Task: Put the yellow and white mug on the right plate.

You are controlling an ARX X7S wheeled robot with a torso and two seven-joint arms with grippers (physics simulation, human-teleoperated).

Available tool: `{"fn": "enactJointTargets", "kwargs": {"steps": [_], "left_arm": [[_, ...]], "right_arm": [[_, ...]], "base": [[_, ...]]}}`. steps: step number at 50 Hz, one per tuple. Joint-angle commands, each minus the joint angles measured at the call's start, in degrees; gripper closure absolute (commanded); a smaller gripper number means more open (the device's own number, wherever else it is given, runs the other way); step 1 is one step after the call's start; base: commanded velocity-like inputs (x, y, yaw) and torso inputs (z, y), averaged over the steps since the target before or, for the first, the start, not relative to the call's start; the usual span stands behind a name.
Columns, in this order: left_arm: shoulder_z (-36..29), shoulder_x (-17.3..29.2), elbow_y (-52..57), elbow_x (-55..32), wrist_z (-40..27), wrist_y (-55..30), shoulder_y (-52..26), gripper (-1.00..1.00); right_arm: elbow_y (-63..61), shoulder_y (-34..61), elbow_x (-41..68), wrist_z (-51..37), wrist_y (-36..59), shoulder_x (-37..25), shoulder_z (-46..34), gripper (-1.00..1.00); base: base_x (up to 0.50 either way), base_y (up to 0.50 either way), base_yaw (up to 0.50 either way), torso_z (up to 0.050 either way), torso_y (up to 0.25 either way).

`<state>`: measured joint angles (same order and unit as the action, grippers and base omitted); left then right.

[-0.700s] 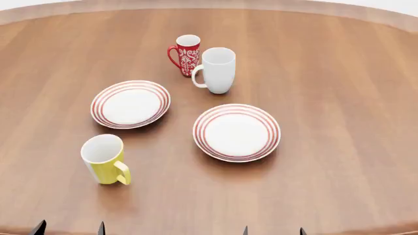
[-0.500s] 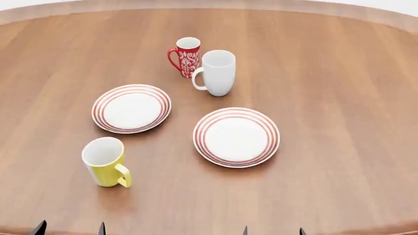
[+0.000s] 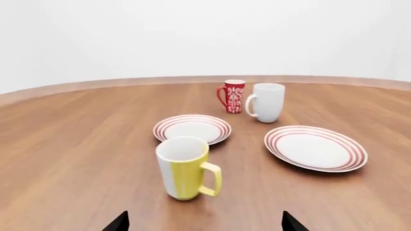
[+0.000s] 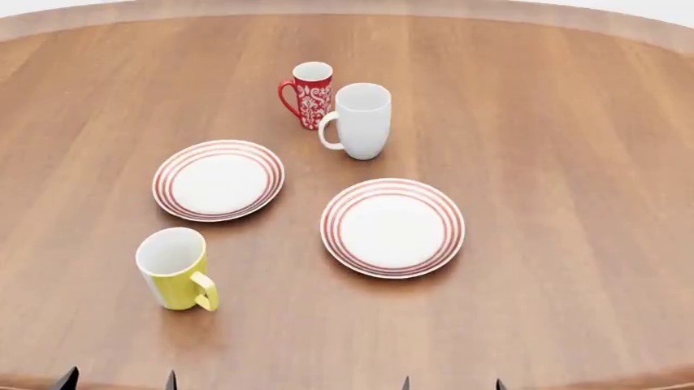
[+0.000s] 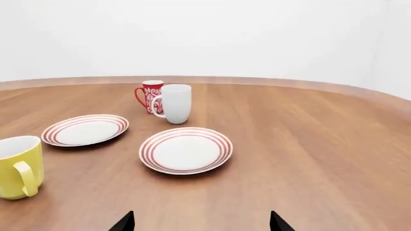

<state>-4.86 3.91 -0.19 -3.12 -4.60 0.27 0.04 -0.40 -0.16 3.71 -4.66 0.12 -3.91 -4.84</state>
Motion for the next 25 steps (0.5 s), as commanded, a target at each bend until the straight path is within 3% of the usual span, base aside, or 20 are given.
{"fn": "enactJointTargets", "kwargs": {"steps": [1, 2, 5, 9, 15, 25], "left_arm": [[1.21, -0.51, 3.0, 0.36, -1.73, 6.09, 0.82, -1.0], [1.73, -0.64, 3.94, 0.68, -2.73, 9.47, 1.13, -1.0], [2.47, -0.34, 6.72, 3.72, -5.47, 19.61, 2.22, -1.0], [2.58, 0.23, 9.1, 7.97, -8.03, 29.55, 3.66, -1.0], [2.21, 0.58, 11.02, 8.35, -9.09, 30.16, 4.43, -1.0], [1.31, 1.38, 11.25, 8.26, -9.93, 29.35, 4.45, -1.0]], "right_arm": [[-1.1, -0.7, 1.19, 0.72, -8.36, 0.44, 0.58, -1.0], [-2.3, -1.18, 1.86, 0.65, -16.19, 0.93, 1.21, -1.0], [-2.69, -1.43, 0.36, -0.94, -26.38, 1.4, 1.88, -1.0], [-5.4, -2.29, 5.27, 0.8, -32.76, 0.68, 1.06, -1.0], [-6.22, -2.66, 5.87, 1.58, -36.24, -0.17, -0.2, -1.0], [-5.91, -2.65, 5.47, 0.93, -34.78, -1.16, -1.71, -1.0]], "base": [[0.0, 0.0, 0.0, 0.0, 0.0], [0.0, 0.0, 0.0, 0.0, 0.0], [0.0, 0.0, 0.0, 0.0, 0.0], [0.0, 0.0, 0.0, 0.0, 0.0], [0.0, 0.0, 0.0, 0.0, 0.0], [0.0, 0.48, 0.0, 0.0, 0.0]]}}
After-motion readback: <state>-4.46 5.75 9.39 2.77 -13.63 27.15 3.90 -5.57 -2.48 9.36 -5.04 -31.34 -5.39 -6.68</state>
